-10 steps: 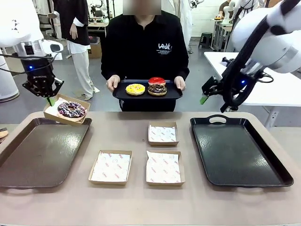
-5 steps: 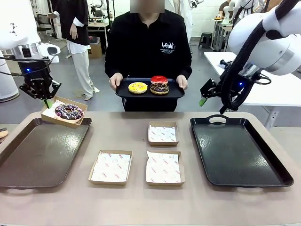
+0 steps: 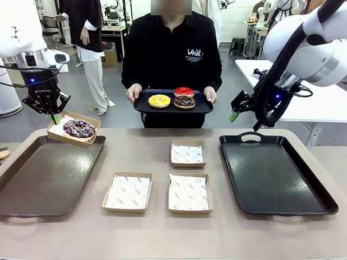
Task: Individually package the donuts and arrange them on the tray.
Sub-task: Place the picked Paper togo box on the Handle tray while simultaneously picking up another Paper togo box from the table with the other hand.
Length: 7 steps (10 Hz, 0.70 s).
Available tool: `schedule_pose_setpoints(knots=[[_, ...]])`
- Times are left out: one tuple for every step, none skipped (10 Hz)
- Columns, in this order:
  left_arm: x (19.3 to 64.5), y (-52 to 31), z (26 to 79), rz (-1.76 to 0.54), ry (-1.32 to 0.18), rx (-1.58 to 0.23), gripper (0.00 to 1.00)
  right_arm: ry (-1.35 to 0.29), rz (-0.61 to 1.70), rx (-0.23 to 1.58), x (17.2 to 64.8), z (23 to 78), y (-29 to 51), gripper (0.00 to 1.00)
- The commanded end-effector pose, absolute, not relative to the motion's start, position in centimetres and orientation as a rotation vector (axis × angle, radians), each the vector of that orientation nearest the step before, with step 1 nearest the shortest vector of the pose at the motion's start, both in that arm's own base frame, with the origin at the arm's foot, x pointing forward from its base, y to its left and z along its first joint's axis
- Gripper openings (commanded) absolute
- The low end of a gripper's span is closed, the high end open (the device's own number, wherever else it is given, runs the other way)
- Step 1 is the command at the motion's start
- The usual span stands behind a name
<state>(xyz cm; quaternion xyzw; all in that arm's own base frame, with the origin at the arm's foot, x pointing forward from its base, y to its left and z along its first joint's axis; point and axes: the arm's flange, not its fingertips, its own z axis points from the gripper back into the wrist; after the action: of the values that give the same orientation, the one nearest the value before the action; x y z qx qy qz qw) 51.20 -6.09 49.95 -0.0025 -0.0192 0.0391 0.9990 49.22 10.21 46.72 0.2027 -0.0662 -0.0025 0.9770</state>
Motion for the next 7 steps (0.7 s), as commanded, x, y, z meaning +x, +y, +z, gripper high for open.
schedule_pose_setpoints(knots=[[51.5,-4.9,49.8,0.048,-0.056,-0.020,0.01,-0.133,-0.005,0.409,49.2,46.7,10.2,1.00],[51.4,-3.7,49.6,0.055,-0.081,-0.010,0.01,-0.126,-0.004,0.359,49.9,46.7,11.7,1.00],[51.5,-2.6,49.2,0.060,-0.084,0.006,0.01,-0.124,0.000,0.303,50.6,46.4,13.3,1.00],[51.7,-1.7,48.7,0.030,-0.112,0.026,0.01,-0.087,0.086,0.275,51.0,46.1,15.3,1.00],[52.1,-1.0,48.1,-0.004,-0.107,0.027,0.01,-0.091,0.123,0.249,51.6,45.4,17.0,1.00],[52.5,-0.5,47.2,-0.025,-0.089,0.051,0.01,-0.078,0.138,0.221,52.3,44.3,18.6,1.00],[53.0,-0.1,46.3,-0.033,-0.075,0.064,0.01,-0.067,0.136,0.194,53.1,43.0,20.1,1.00]])
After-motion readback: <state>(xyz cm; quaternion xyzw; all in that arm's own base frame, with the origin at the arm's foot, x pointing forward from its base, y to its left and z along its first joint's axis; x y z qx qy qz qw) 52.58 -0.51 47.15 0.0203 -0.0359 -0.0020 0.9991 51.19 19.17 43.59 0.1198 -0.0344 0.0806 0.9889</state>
